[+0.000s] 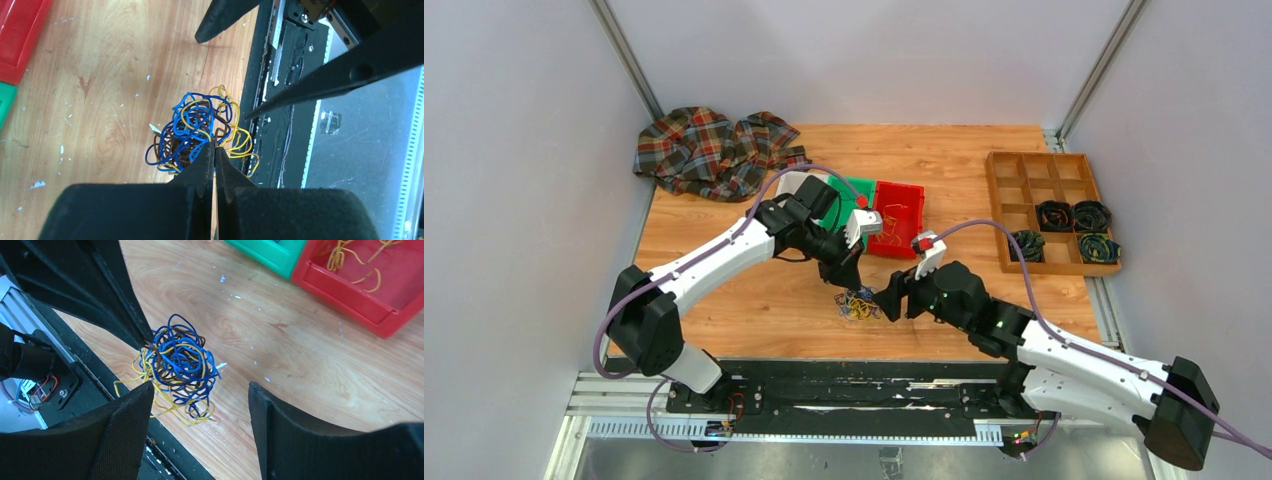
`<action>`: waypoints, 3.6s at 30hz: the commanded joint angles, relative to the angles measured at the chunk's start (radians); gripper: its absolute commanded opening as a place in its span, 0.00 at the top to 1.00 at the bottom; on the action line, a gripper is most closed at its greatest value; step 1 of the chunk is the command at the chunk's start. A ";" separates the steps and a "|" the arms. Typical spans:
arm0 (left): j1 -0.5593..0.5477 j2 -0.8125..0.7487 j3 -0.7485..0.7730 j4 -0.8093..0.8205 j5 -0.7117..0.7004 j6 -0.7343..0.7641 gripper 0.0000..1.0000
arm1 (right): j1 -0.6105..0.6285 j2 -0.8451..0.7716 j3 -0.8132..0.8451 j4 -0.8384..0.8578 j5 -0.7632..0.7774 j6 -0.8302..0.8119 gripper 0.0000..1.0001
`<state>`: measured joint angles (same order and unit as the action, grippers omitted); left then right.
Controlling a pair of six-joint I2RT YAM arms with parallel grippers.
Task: Untangle the cables
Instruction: Untie the cable.
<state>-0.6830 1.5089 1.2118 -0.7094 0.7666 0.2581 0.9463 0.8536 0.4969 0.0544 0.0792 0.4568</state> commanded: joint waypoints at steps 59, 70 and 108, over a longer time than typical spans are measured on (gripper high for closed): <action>0.005 -0.084 0.663 -0.352 -0.051 -0.023 1.00 | 0.063 -0.020 -0.266 0.129 0.229 0.070 0.63; 0.005 -0.091 0.569 -0.354 -0.101 -0.002 1.00 | 0.071 -0.219 -0.034 -0.032 0.202 -0.044 0.35; -0.007 -0.061 0.784 -0.349 0.120 -0.158 0.99 | 0.121 0.483 0.218 0.429 0.181 -0.188 0.37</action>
<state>-0.6823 1.4372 1.9102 -1.0767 0.8101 0.1619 1.0649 1.2560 0.6563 0.3794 0.2886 0.2893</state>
